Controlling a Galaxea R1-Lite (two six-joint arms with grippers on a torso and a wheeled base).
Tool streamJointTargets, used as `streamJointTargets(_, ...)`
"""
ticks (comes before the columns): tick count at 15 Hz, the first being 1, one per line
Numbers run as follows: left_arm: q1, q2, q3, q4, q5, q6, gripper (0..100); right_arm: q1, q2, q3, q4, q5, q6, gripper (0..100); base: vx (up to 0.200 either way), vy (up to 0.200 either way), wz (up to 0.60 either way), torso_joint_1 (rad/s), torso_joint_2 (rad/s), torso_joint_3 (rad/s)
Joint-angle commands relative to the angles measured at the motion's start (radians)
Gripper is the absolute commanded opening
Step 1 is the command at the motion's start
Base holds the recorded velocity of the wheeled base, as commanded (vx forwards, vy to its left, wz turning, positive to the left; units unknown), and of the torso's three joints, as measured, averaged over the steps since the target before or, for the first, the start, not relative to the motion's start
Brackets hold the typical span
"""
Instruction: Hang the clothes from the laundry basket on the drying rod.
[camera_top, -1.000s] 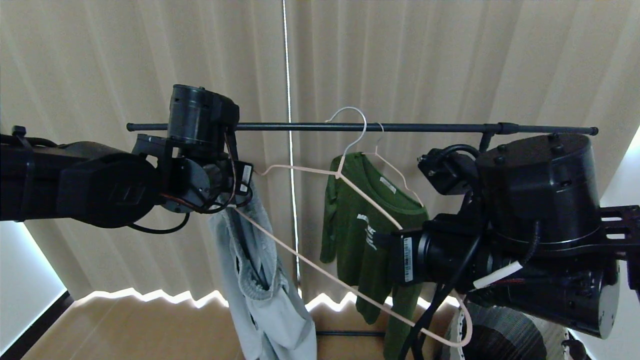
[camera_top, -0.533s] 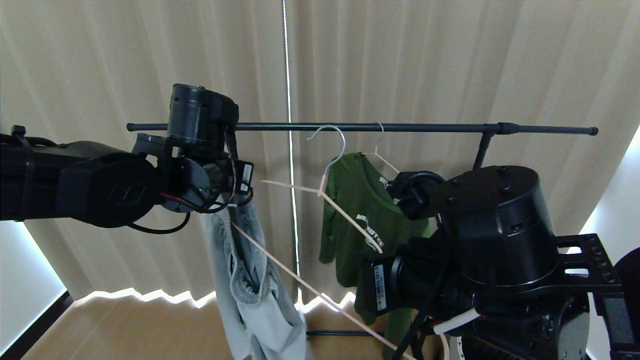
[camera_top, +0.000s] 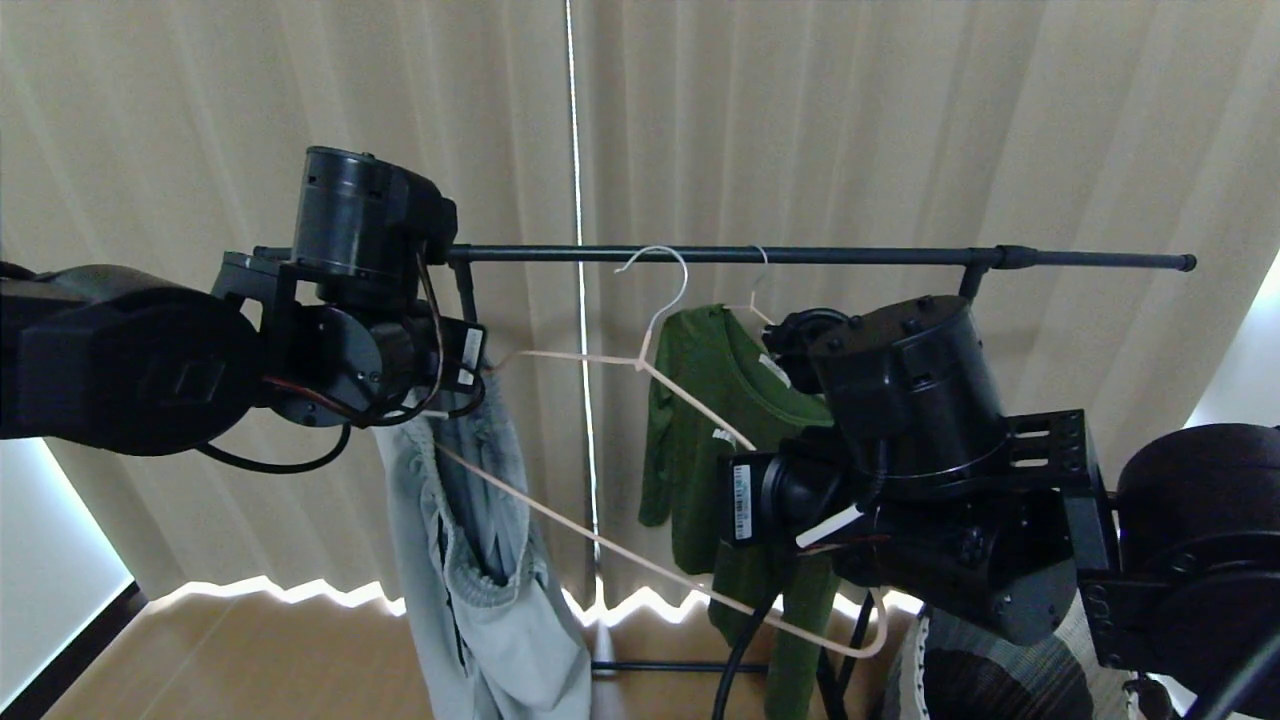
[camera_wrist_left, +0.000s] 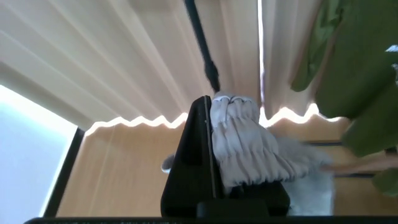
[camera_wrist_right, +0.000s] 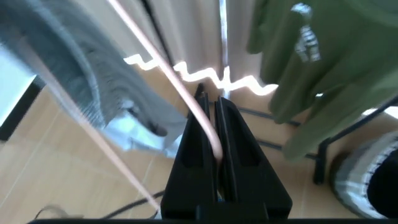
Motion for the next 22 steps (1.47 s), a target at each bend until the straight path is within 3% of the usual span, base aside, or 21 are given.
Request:
streamJointTargets(1,-0.001,-0.022,0.001,0.011,0.008,0.005,0,-0.011,0.008,-0.009,-0.001,-0.004,0.000,0,0.000,0.000,0.00,0.000,0.00,0.000)
streamJointTargets(5,-0.003,-0.057,0.030,0.017,0.015,0.044,0,-0.076,0.034,-0.028,-0.001,-0.065,-0.004,0,0.000,0.000,0.00,0.000,0.00,0.000)
streamJointTargets(9,-0.077,-0.051,0.049,0.010,0.015,0.046,0,-0.083,0.044,-0.048,-0.003,-0.068,-0.004,0,0.000,0.000,0.00,0.000,0.00,0.000)
streamJointTargets(12,-0.119,-0.008,-0.003,0.008,0.015,0.002,0,-0.034,0.052,-0.046,-0.003,-0.078,-0.004,0,0.000,0.000,0.00,0.000,0.00,0.000)
streamJointTargets(17,-0.119,0.037,-0.066,0.011,0.015,-0.058,0,0.049,0.026,-0.034,-0.004,-0.056,0.003,0,0.000,0.000,0.00,0.000,0.00,0.000)
streamJointTargets(19,-0.121,0.037,-0.069,0.011,0.015,-0.084,0,0.079,0.008,-0.026,-0.004,0.025,0.003,0,0.000,0.000,0.00,0.000,0.00,0.000)
streamJointTargets(22,-0.127,0.018,-0.065,0.014,0.015,-0.092,0,0.078,0.066,-0.026,-0.122,0.025,-0.004,0,0.000,0.000,0.00,0.000,0.00,0.000)
